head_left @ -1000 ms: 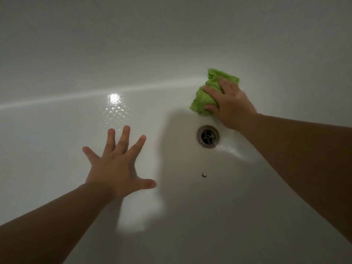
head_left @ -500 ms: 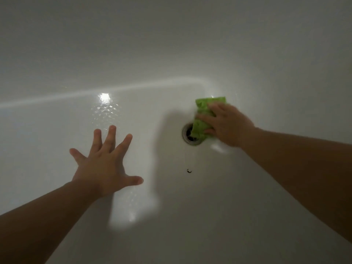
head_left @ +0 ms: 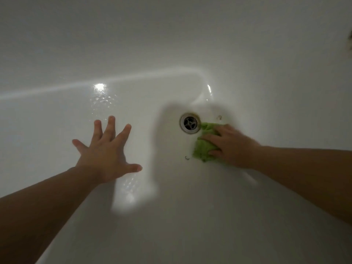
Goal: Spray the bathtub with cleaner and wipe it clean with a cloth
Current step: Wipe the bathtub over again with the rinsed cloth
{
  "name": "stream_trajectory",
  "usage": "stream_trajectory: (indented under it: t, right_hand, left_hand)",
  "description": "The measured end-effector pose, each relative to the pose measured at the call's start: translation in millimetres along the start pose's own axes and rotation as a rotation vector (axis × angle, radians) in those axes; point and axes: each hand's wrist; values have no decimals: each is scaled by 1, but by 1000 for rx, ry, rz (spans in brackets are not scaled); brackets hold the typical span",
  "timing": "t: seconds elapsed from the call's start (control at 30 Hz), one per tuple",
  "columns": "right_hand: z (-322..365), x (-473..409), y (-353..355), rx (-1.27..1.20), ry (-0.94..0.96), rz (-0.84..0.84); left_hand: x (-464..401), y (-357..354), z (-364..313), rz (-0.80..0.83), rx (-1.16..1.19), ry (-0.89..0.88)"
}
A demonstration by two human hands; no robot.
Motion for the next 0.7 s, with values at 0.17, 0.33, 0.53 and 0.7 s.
stream_trajectory:
  t: [0.17,0.33,0.53,0.7]
  right_hand:
    - [6,35,2,106,-13,41]
    - [65,45,-39,-145,227,145]
    - [54,-5,-45,-213,-191,-300]
    - [91,27,-62,-268,46,-205]
  left_hand:
    - [0,-2,2,15,-1,-5]
    - [1,1,0,20,13,1]
    - [0,-5,0,-2,4,14]
    - [-2,-6,-1,-7,5,12]
Point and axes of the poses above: each hand's wrist, its own x-axis away from the middle knuckle, its own y-axis out of the back of the hand, z = x × y, and after that the axes turned 15 degrees about -x, right-handed
